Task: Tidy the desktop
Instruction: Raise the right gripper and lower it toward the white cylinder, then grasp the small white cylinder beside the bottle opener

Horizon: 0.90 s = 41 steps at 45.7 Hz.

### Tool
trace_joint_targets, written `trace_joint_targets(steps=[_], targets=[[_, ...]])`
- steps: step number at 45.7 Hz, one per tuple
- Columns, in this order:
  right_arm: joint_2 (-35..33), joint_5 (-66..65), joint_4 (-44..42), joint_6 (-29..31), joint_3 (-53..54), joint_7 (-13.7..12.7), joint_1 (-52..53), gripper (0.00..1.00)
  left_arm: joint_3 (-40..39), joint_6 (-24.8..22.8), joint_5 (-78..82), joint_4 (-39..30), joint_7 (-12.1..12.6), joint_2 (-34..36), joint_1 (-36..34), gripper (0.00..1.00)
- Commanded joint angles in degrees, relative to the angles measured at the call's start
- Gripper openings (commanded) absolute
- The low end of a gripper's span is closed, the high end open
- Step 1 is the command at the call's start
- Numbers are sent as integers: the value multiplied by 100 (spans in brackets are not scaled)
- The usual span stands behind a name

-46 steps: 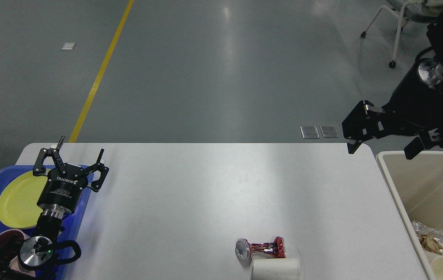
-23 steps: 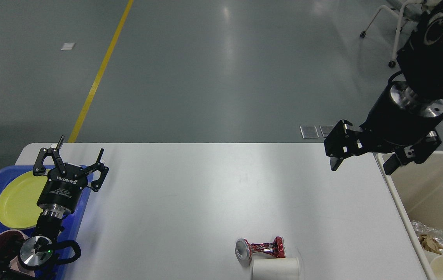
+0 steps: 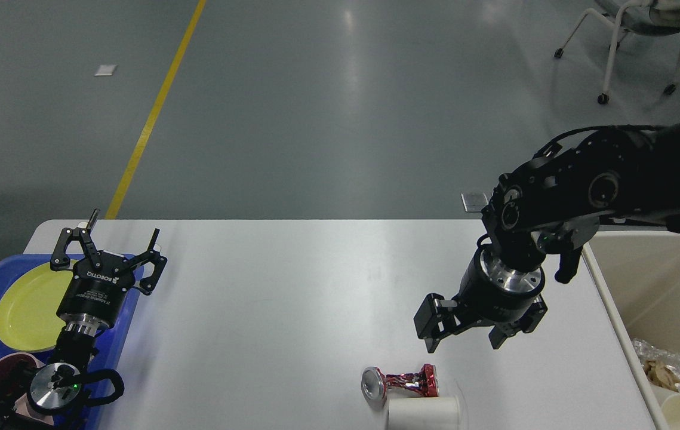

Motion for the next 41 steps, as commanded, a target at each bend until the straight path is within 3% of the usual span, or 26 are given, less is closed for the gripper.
trace_joint_targets(steps=[1, 6, 18, 26, 33, 41], targets=[[299, -815, 19, -406, 68, 1, -696, 91, 0, 0, 0, 0, 0, 0, 0, 96], [502, -1350, 2, -590, 68, 1, -1127, 84, 0, 0, 0, 0, 0, 0, 0, 96], [660, -2546, 89, -1232, 314, -7, -1373, 83, 0, 0, 0, 0, 0, 0, 0, 96], [932, -3724, 37, -1452, 472, -341, -1856, 89, -8, 0, 0, 0, 0, 0, 0, 96], [941, -3909, 28, -1576, 578, -341, -2102, 95, 0, 0, 0, 0, 0, 0, 0, 96], [1002, -4401, -191, -1550, 543, -385, -2340, 95, 0, 0, 0, 0, 0, 0, 0, 96]])
